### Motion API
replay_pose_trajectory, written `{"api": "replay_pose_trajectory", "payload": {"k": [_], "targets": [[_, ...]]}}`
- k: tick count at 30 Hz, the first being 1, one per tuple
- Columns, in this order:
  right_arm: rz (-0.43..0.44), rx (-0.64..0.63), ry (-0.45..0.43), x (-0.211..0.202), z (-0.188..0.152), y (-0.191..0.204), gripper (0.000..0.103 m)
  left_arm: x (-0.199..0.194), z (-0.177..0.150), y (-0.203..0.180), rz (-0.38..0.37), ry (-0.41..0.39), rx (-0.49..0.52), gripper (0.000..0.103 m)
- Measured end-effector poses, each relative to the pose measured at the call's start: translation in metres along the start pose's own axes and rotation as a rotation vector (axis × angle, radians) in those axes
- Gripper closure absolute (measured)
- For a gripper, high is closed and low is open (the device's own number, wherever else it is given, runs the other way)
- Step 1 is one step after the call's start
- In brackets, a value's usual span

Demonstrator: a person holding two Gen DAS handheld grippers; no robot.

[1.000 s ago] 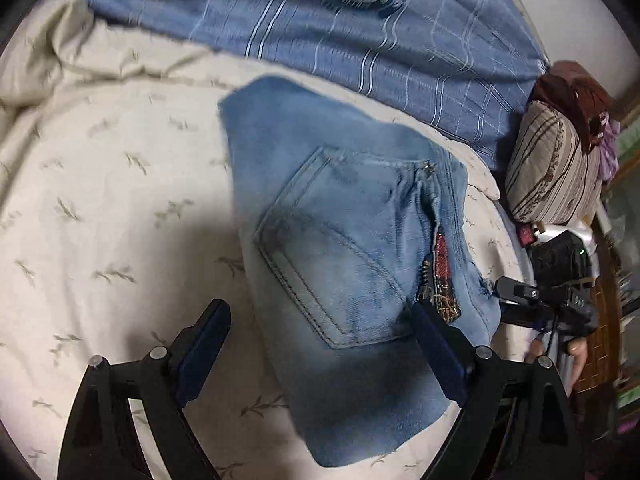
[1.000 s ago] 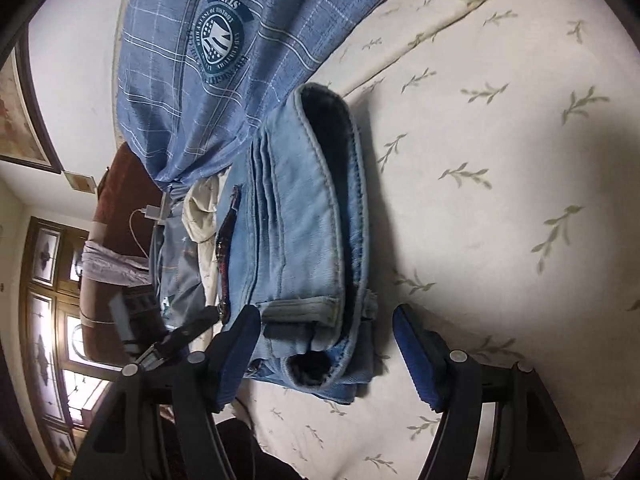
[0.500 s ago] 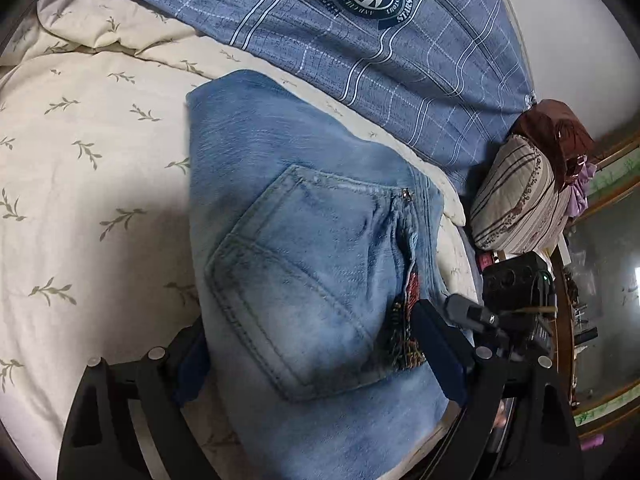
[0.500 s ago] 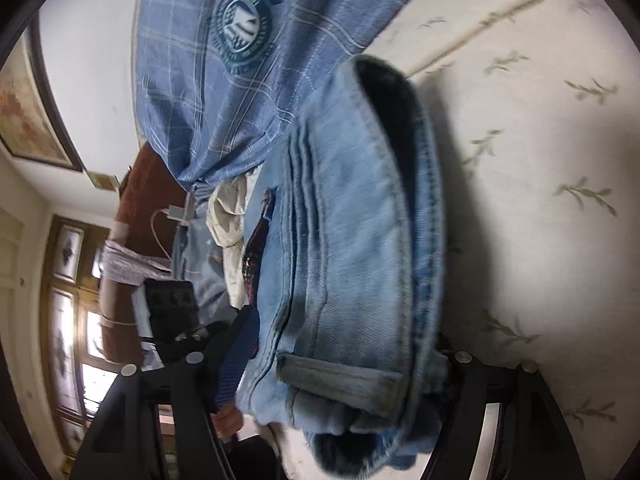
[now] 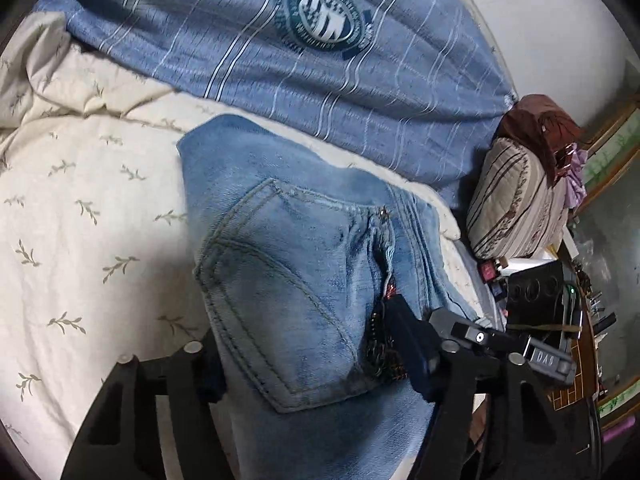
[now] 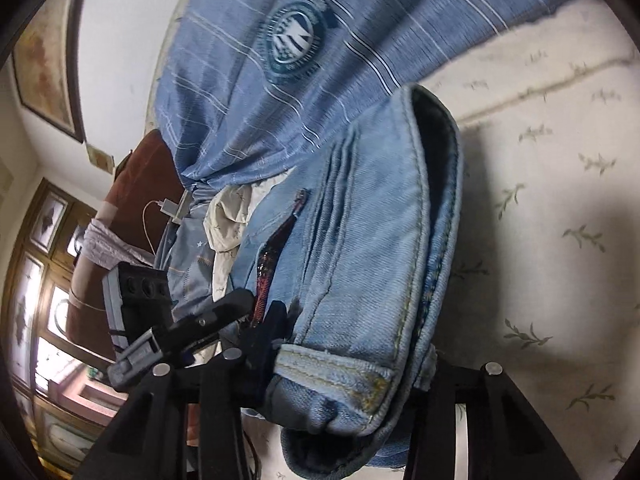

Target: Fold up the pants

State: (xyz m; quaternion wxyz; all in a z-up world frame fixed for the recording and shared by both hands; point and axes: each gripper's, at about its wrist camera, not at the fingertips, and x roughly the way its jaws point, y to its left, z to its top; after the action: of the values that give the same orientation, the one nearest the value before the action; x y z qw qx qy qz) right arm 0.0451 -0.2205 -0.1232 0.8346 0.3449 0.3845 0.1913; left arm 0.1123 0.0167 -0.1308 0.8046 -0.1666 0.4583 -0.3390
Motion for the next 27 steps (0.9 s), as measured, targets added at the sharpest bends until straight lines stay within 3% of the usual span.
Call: {"api": "replay_pose_trajectory", "payload": {"k": [6, 16, 27], "targets": [[0.023, -0.081, -0.079, -0.026, 0.001, 0.017, 0.059, -0.023, -0.001, -0.020, -0.036, -0.073, 0.061, 0.040], [0.057, -0.123, -0.113, -0.044, -0.009, 0.029, 0.059, -0.049, -0.017, -0.048, -0.024, -0.128, 0.165, 0.040], [0.025, -0.122, -0.077, -0.024, -0.012, 0.028, 0.059, -0.045, -0.018, -0.034, 0.035, -0.106, 0.128, 0.040]]}}
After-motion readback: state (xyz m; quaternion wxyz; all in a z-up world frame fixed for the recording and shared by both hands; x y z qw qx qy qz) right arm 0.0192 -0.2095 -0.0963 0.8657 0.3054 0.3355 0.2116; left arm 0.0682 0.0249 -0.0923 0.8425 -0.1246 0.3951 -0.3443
